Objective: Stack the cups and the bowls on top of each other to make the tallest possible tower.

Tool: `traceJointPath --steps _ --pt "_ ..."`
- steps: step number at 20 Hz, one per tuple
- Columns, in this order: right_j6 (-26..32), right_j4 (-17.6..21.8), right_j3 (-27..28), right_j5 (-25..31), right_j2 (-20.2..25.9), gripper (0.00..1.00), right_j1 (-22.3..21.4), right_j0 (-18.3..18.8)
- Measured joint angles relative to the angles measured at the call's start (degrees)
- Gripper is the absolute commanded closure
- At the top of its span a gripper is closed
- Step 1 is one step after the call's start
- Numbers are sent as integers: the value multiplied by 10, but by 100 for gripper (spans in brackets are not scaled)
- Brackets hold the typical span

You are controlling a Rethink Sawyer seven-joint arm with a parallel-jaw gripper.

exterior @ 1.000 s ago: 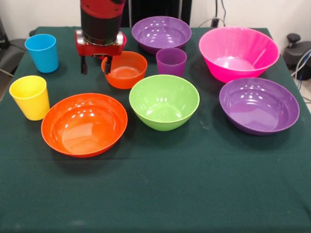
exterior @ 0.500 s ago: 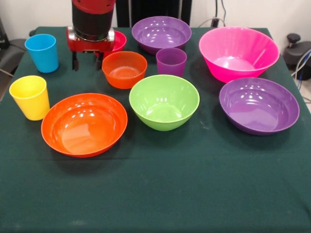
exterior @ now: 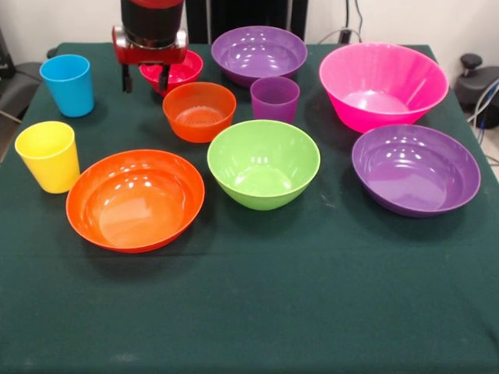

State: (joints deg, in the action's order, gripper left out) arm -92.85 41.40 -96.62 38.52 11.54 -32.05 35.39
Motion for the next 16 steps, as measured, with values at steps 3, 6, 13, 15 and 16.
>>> traceJointPath --steps 3,6,13,15,16 --pt "0 1 -18 0 0 0 -8 5" --pt "0 1 -29 0 0 0 -10 8" --pt "0 7 -34 0 0 0 3 12" --pt "0 7 -34 0 1 0 9 11" --pt "0 7 -34 0 1 0 10 11"
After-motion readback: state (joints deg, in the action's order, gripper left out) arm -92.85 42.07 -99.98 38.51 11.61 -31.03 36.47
